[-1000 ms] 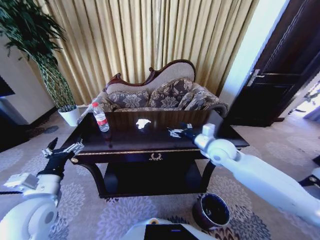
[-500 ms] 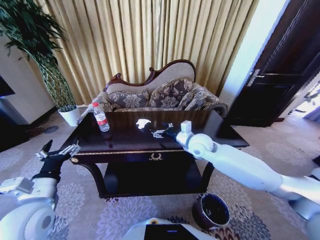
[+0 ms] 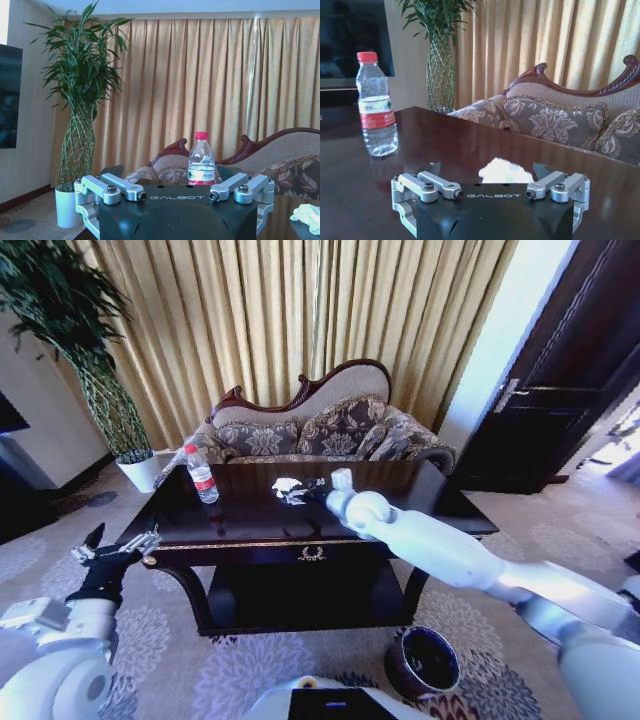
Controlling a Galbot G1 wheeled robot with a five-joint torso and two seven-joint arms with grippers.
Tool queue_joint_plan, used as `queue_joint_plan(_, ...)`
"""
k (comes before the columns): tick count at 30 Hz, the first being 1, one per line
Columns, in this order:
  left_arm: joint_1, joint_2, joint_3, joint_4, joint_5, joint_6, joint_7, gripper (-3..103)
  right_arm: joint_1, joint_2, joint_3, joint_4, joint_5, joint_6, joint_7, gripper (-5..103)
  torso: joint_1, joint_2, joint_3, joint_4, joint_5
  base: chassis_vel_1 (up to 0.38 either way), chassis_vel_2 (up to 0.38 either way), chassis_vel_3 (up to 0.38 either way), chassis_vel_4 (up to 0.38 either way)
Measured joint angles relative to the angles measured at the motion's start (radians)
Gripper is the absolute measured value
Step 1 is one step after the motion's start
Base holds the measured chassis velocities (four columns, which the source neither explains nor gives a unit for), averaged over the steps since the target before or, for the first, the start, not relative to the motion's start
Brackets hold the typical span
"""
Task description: Move to the front of the table and place the trash on the table into the trash bin.
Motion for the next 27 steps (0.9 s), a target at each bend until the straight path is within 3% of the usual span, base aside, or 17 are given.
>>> queue_joint_plan(3, -0.002, -0.005, -0.002, 0.000, 0.001, 0.000, 0.000, 100, 0.042, 0.069, -0.011, -0.062, 0.001, -0.033, 0.042, 100, 0.000, 0.000, 0.000, 0.0001, -0.0001, 0.000, 0.000, 0.000, 0.000)
queue_joint_plan(13, -0.010, -0.021, 0.000, 0.000, 0.005, 0.000, 0.000, 100, 0.064, 0.201, -0.036, -0.156, 0.010, -0.121, 0.162, 100, 0.000, 0.000, 0.000, -0.0001, -0.0001, 0.000, 0.000, 0.000, 0.000)
queue_joint_plan(20, -0.012, -0.020, -0.003, 0.002, 0.005, -0.005, 0.003, 100, 0.057, 0.284, -0.024, -0.242, 0.005, -0.138, 0.188, 100, 0.000, 0.000, 0.000, 0.0001, -0.0001, 0.000, 0.000, 0.000, 0.000)
queue_joint_plan(27, -0.014, -0.029, -0.001, 0.011, 0.005, -0.007, 0.006, 100, 0.047, 0.307, -0.011, -0.321, -0.033, -0.138, 0.192, 100, 0.000, 0.000, 0.000, -0.0001, 0.0000, 0.000, 0.000, 0.000, 0.000)
